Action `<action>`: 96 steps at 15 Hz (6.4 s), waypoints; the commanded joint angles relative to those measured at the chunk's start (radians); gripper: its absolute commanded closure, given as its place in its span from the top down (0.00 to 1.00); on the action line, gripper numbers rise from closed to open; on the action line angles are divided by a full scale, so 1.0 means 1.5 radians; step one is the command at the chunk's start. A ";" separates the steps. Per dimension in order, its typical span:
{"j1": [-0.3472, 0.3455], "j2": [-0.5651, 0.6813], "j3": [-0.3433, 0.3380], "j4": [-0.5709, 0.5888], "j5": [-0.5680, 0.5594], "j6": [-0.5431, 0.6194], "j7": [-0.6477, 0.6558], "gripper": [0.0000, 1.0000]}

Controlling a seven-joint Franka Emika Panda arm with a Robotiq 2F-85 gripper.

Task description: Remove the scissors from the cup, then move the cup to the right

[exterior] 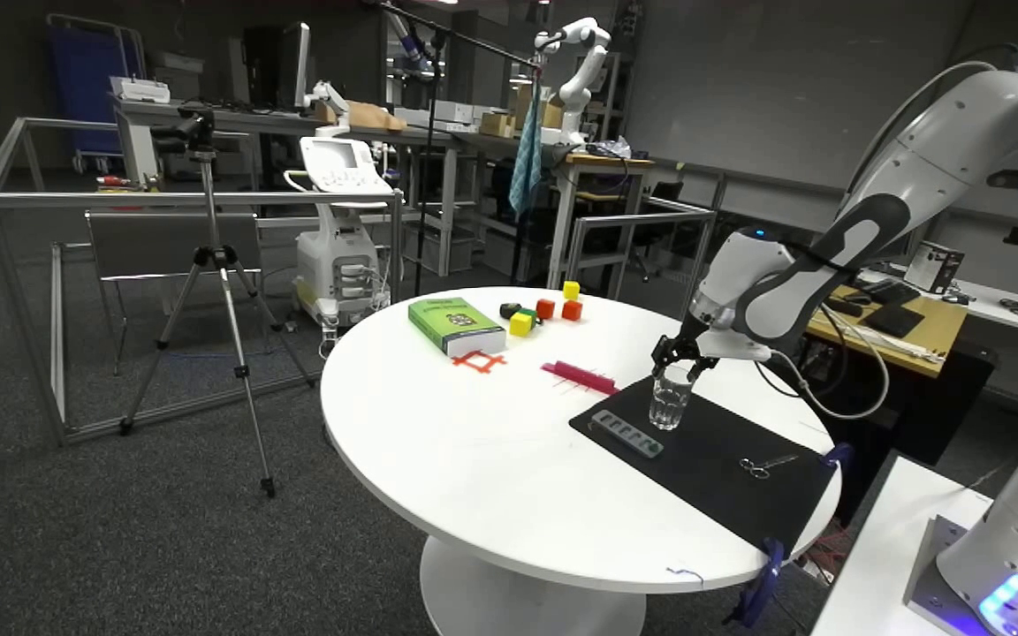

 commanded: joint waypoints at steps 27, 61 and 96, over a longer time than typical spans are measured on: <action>-0.039 -0.021 0.024 0.153 0.094 -0.090 -0.003 0.61; -0.152 0.156 -0.064 0.322 0.141 -0.146 -0.058 0.61; -0.099 -0.006 -0.079 0.271 0.070 -0.349 -0.045 1.00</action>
